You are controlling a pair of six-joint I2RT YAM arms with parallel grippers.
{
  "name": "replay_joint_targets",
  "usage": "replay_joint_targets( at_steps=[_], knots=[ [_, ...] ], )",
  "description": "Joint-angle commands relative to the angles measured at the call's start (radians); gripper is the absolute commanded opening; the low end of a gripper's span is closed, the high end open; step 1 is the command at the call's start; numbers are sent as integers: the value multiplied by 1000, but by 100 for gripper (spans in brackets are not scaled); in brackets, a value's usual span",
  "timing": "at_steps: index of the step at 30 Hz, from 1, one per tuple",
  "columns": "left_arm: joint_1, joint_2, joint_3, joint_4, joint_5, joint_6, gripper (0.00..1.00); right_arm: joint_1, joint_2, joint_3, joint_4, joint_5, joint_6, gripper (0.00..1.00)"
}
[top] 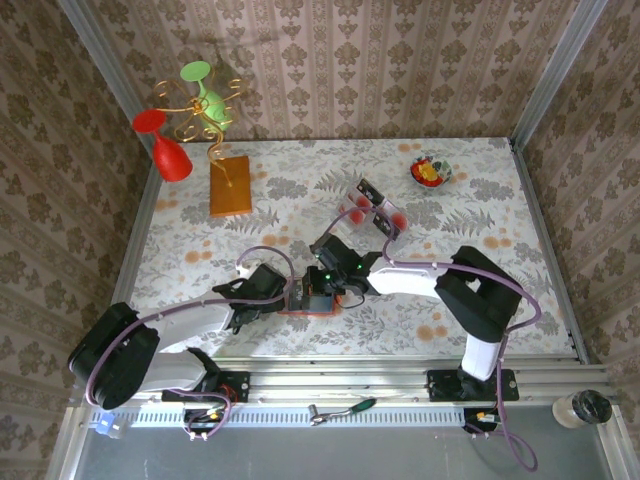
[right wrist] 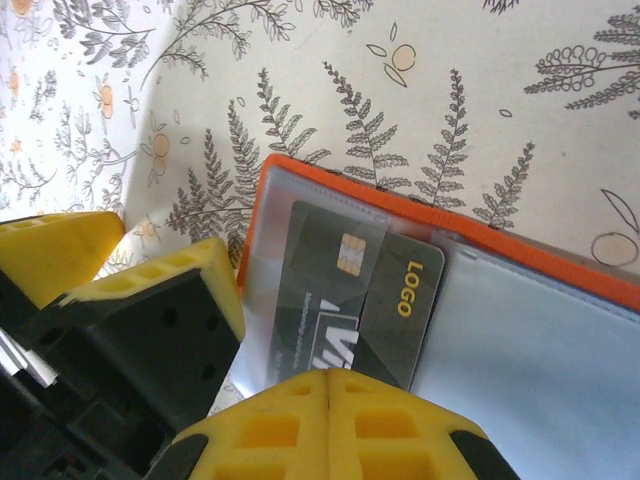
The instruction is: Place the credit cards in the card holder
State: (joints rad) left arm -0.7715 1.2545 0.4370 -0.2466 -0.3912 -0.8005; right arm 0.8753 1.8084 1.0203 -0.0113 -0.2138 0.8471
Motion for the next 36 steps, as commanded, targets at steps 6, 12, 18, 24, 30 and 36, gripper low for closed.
replay_joint_targets(
  at_steps=[6, 12, 18, 24, 30, 36],
  knots=[
    [0, 24, -38, 78, 73, 16, 92, 11, 44, 13, -38, 18, 8, 1],
    [-1, 29, -40, 85, 74, 20, 92, 25, 86, 35, -36, 3, 20, 0],
    [-2, 33, -40, 92, 77, 19, 92, 53, 134, 97, -41, -17, 26, 0],
    [-1, 26, -39, 87, 77, 20, 92, 41, 66, 96, -74, -10, 4, 0],
    [-3, 19, -40, 84, 76, 20, 92, 9, -128, -16, -163, 80, -46, 12],
    [-4, 16, -37, 83, 77, 23, 92, -7, -255, -78, -340, 275, -117, 54]
  ],
)
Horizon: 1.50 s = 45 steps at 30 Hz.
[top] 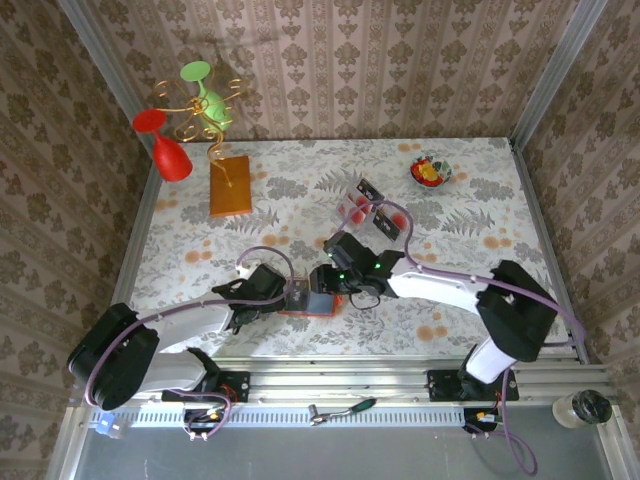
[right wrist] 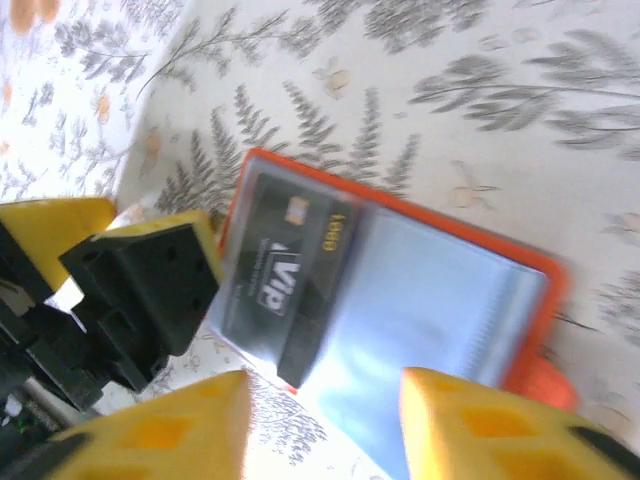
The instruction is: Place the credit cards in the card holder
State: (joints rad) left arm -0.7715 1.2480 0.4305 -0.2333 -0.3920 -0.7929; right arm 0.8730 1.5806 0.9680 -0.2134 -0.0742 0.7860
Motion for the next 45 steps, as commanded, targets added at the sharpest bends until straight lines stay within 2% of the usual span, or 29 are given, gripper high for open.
replay_joint_targets(
  at_steps=[1, 5, 8, 10, 15, 17, 24, 34, 38, 40, 43, 45],
  knots=[
    [-5, 22, -29, 68, 77, 15, 92, -4, -27, -29, -158, 156, -63, 58],
    [-7, 21, -23, 59, 77, 20, 92, -3, 10, -40, -174, 175, -71, 61],
    [-8, 16, -17, 52, 76, 21, 92, -2, 50, -49, -152, 170, -68, 56],
    [-10, 13, -12, 47, 76, 27, 92, -3, 68, -51, -144, 175, -69, 48],
    [-14, 17, 3, 49, 88, 46, 92, -25, 75, -43, -160, 217, -93, 7],
    [-16, 19, 9, 55, 92, 53, 92, -41, 64, -49, -165, 221, -107, 0],
    [-23, 44, 36, 91, 115, 80, 92, -91, 9, -80, -175, 218, -137, 0],
    [-25, 50, 94, 142, 177, 147, 92, -106, -16, -115, -177, 223, -134, 0],
    [-25, 78, 110, 134, 172, 150, 92, -112, -32, -101, -193, 218, -138, 21],
    [-25, 85, 105, 136, 167, 146, 92, -112, -53, -83, -207, 212, -143, 28],
    [-25, 91, 94, 137, 158, 140, 92, -112, -89, -58, -225, 197, -146, 30],
    [-24, 93, 84, 142, 159, 142, 92, -111, -109, -45, -217, 166, -144, 27]
  ],
)
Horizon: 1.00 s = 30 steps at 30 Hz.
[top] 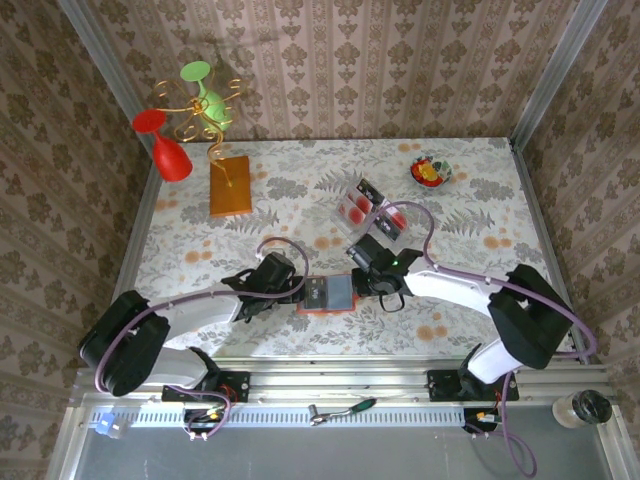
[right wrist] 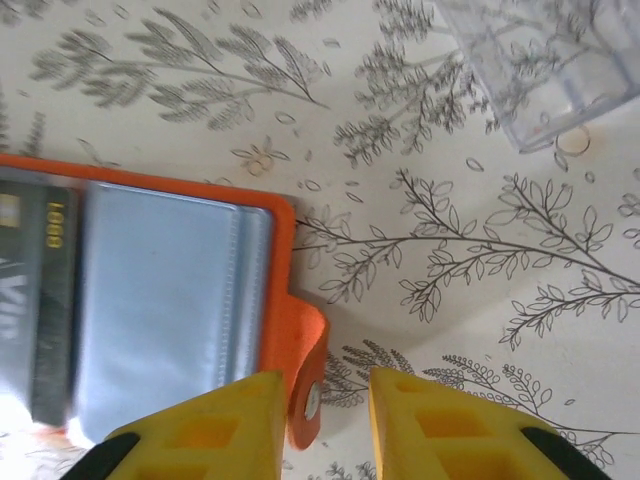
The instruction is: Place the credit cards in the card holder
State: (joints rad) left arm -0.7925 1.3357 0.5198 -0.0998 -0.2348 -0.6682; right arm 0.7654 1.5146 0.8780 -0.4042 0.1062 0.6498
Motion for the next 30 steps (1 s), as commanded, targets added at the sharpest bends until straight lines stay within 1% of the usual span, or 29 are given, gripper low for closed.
replay_joint_targets(
  at_steps=[1, 3, 6, 8, 10, 18, 30],
  knots=[
    [-2, 7, -9, 12, 1, 16, 92, -4, -47, 50, -18, -36, -7, 25],
    [-2, 15, -13, 14, 0, 16, 92, -1, -38, 60, 10, -92, 2, 18],
    [-3, 22, -17, 17, -1, 13, 92, 19, -5, 76, 47, -136, 14, 8],
    [-2, 24, -20, 21, -6, 12, 92, 25, 28, 77, 85, -174, 30, 3],
    [-3, 28, -21, 22, -8, 11, 92, 30, 62, 75, 130, -207, 44, 0],
    [-4, 45, -33, 42, -5, 2, 92, 63, 181, 106, 192, -240, 73, 0],
    [-4, 51, -52, 65, -1, -4, 91, 75, 239, 123, 214, -242, 91, 0]
  ],
)
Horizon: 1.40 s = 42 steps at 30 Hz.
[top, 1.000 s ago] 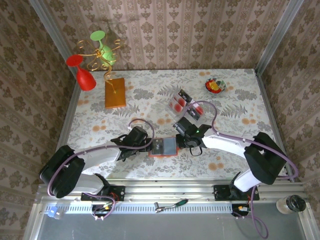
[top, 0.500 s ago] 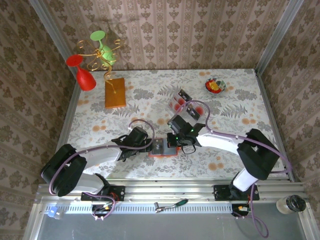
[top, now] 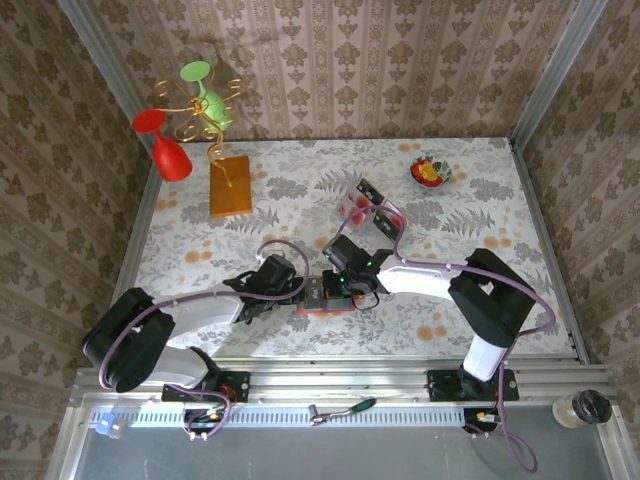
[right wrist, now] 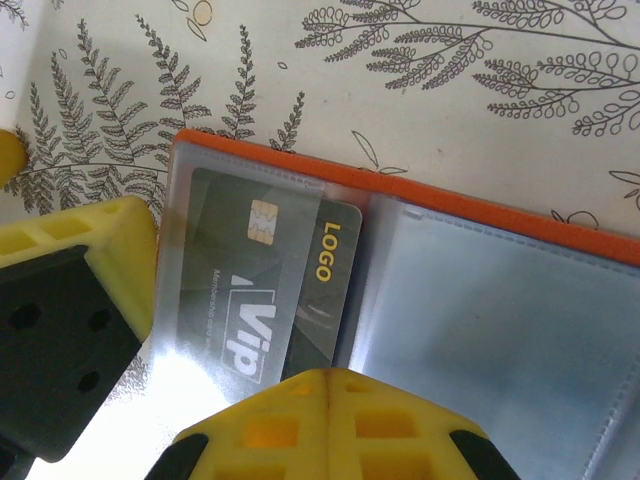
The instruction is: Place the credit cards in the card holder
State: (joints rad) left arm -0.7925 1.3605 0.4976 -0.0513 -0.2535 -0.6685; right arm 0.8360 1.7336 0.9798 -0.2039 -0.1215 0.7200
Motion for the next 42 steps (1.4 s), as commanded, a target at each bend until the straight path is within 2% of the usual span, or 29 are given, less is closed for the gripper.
replay_joint_targets(
  at_steps=[1, 15, 24, 33, 42],
  knots=[
    [-4, 26, -31, 20, 19, -5, 91, 6, 24, 21, 16, -15, 21, 0],
    [-5, 50, -43, 55, 37, -8, 84, 18, 85, 40, 26, -45, 28, 0],
    [-12, 43, -41, 50, 37, -7, 84, 28, 115, 63, 27, -52, 31, 0],
    [14, -60, -33, -63, -12, -10, 86, 29, 109, 49, 18, -43, 30, 0],
    [20, 5, -50, -54, 8, -26, 84, 29, 128, 84, -16, -44, 3, 0]
  ],
)
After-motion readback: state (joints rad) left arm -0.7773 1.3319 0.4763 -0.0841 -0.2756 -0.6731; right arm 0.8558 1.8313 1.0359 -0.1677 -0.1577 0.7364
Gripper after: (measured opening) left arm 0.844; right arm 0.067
